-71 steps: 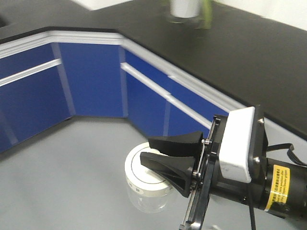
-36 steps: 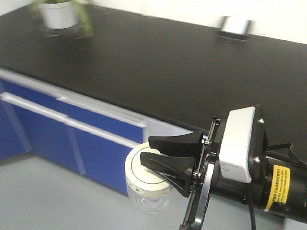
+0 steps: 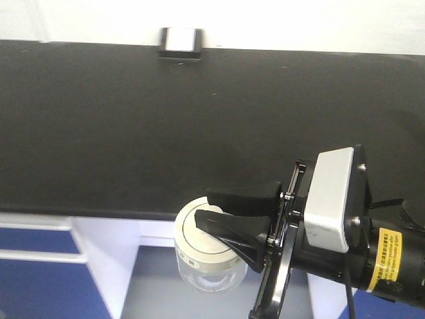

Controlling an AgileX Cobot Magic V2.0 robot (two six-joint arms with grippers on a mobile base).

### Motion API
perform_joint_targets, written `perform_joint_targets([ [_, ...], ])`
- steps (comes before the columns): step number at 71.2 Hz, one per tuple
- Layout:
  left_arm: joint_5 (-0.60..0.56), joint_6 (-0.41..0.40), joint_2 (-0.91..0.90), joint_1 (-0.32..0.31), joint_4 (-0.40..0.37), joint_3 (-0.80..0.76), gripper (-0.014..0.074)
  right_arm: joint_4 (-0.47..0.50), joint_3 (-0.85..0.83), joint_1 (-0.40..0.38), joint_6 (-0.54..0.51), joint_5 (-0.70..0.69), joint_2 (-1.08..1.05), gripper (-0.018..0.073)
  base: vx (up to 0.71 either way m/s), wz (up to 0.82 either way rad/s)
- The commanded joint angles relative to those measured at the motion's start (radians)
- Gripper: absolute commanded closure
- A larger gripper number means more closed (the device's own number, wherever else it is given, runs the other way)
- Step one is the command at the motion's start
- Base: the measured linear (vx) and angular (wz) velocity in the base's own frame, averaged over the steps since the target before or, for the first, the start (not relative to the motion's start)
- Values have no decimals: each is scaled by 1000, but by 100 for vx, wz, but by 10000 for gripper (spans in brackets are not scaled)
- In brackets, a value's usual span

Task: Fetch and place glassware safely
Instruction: 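Keep holding the jar while the base drives to the black worktop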

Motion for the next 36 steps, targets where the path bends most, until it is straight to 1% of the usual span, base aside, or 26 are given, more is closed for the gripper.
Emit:
perform_joint_targets([
  [1, -72, -9, 8, -7, -3, -27, 603, 47, -30, -3, -5, -64, -21, 563, 15, -43],
  [13, -72, -9, 8, -7, -3, -27, 603, 47, -30, -3, -5, -64, -21, 563, 14, -30],
  [36, -72, -9, 8, -7, -3, -27, 603, 47, -30, -3, -5, -61, -21, 563, 11, -12],
])
